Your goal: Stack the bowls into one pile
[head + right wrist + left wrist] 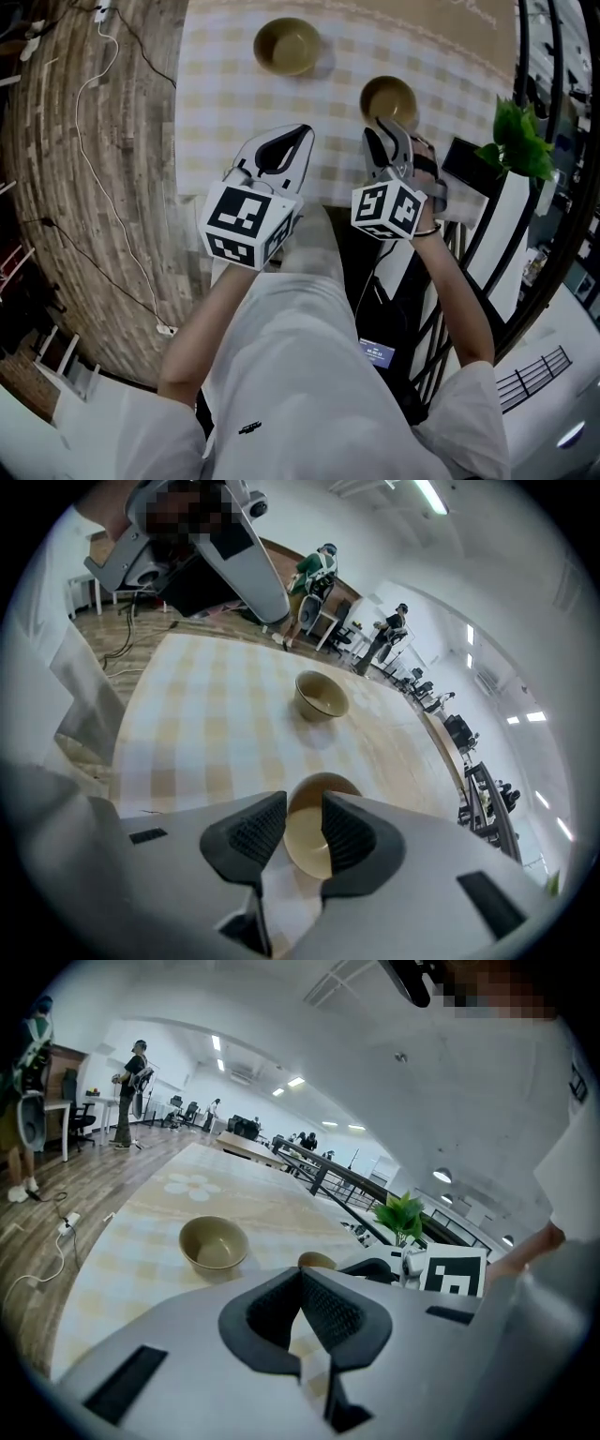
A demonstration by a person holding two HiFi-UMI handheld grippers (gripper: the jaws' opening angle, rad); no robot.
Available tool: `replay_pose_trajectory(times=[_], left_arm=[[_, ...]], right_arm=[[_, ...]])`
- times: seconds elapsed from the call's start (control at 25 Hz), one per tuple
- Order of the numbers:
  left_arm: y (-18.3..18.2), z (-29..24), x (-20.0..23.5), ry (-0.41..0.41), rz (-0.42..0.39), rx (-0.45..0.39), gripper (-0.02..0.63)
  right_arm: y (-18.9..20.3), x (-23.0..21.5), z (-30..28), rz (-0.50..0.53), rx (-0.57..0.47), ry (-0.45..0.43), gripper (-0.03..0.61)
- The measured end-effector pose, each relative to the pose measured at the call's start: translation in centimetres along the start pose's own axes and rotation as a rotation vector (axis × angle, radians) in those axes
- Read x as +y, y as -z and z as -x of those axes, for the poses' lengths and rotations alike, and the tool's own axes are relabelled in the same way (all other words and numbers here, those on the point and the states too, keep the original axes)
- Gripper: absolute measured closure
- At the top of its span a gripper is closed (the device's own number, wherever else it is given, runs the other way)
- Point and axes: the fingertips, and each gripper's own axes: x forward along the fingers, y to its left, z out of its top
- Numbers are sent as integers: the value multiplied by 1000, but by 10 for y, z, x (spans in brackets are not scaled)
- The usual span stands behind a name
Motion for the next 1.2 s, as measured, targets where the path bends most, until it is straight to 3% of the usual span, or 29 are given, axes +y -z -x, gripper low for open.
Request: replay_pose_trajectory(times=[0.48, 0.64, 0.8, 1.2], left_arm=[[23, -25, -4, 32, 4, 44, 597], [27, -29, -5, 40, 8, 49, 597], [31, -32, -5, 48, 7, 51, 597], [31, -26, 0, 49, 8, 48, 597]], right_arm=[[31, 19, -20, 35, 103, -32, 451], [39, 18, -23, 55, 117, -7, 486], [39, 16, -24, 150, 115, 46, 535], [35, 16, -19, 183, 112, 77, 538]])
